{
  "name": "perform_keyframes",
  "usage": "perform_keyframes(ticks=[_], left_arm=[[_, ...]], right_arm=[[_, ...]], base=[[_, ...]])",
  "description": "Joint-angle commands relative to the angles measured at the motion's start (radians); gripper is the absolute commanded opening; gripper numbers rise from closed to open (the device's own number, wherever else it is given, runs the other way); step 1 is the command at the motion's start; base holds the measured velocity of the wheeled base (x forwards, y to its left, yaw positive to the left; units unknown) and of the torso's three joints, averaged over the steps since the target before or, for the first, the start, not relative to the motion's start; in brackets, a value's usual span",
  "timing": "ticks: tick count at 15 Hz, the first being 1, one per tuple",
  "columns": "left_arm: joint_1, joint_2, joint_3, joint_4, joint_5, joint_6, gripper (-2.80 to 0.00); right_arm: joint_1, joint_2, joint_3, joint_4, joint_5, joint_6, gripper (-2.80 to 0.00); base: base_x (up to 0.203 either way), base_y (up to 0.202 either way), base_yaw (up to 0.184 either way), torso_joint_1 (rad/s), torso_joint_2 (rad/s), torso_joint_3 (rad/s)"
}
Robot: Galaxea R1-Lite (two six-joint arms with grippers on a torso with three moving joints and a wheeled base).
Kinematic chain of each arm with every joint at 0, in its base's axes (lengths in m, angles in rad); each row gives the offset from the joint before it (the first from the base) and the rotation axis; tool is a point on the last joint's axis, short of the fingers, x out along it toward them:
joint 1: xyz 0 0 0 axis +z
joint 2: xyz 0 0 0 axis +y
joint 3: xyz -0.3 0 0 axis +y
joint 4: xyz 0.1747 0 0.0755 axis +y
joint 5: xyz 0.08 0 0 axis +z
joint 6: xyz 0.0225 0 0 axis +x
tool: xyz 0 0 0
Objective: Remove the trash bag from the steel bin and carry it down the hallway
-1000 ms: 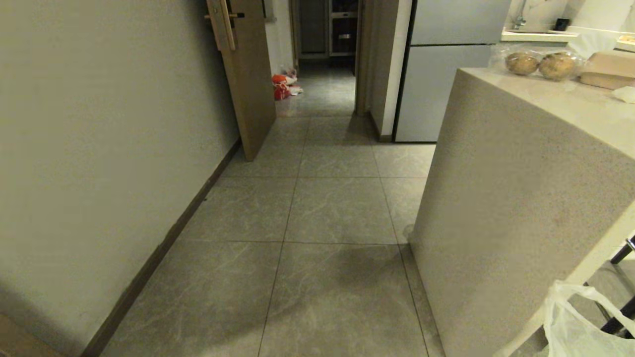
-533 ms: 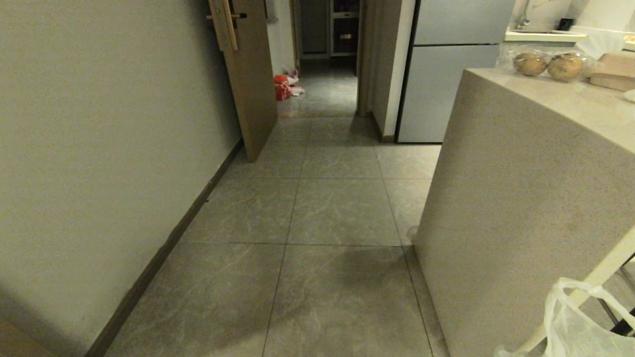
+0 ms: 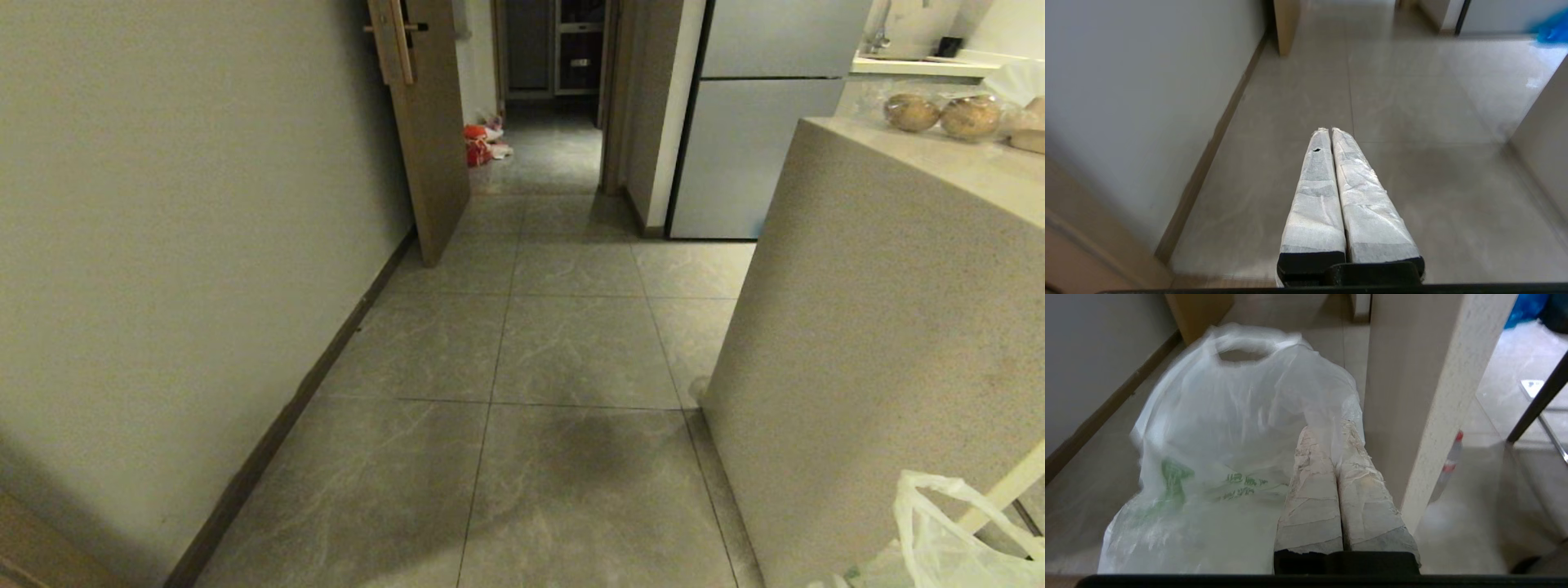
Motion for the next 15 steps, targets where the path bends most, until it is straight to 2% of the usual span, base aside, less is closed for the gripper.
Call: perform_keyframes(ticks=[1, 15], left_arm=[[0.001, 0.000, 0.002, -0.001, 0.000, -0.004, -2.80], [0.001, 0.001, 0.002, -0.001, 0.000, -0.004, -2.80]], right_arm=[[0.000, 0.001, 0.002, 0.002, -0.001, 0.000, -2.80], [0.000, 0.001, 0.002, 0.002, 0.001, 0.000, -2.80]], base=[[0.135, 0.001, -0.007, -0.001, 0.00, -0.001], [0.181, 0.000, -0.002, 0.002, 0.00, 0.002]])
